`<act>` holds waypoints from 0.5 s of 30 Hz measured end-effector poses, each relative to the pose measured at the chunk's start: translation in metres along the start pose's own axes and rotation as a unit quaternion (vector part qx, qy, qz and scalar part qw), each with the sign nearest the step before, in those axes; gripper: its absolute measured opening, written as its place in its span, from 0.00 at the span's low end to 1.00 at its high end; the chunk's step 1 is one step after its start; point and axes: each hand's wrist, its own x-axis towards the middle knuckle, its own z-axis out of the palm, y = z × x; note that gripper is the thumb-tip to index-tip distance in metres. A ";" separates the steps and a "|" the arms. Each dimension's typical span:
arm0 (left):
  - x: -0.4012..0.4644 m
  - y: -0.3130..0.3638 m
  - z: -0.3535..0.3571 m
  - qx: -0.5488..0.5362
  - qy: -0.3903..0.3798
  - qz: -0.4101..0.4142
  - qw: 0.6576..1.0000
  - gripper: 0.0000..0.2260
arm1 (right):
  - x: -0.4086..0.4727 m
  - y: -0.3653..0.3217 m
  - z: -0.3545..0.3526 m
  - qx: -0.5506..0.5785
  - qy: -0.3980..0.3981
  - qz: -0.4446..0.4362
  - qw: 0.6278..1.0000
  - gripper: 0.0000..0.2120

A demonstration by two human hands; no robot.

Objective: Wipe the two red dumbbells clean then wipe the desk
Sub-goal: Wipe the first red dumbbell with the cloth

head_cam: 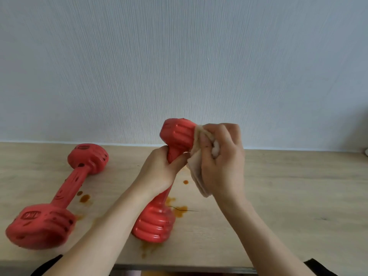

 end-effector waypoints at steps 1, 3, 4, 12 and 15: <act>0.000 0.000 0.000 0.009 0.012 -0.004 1.000 0.14 | -0.003 -0.002 0.002 -0.020 -0.001 -0.040 0.999 0.06; -0.002 0.000 0.000 -0.014 0.018 -0.002 1.000 0.13 | -0.004 0.001 0.004 -0.015 0.001 -0.060 0.998 0.09; -0.002 -0.001 0.000 -0.037 0.014 0.002 0.999 0.14 | -0.003 0.003 0.004 0.009 0.000 -0.037 0.999 0.09; -0.002 -0.004 -0.001 -0.106 0.007 -0.023 0.994 0.11 | 0.001 0.007 -0.001 0.015 -0.044 -0.012 0.999 0.04; -0.003 -0.003 -0.001 -0.105 -0.010 -0.016 0.994 0.14 | 0.007 0.007 -0.005 0.003 -0.054 -0.021 0.998 0.04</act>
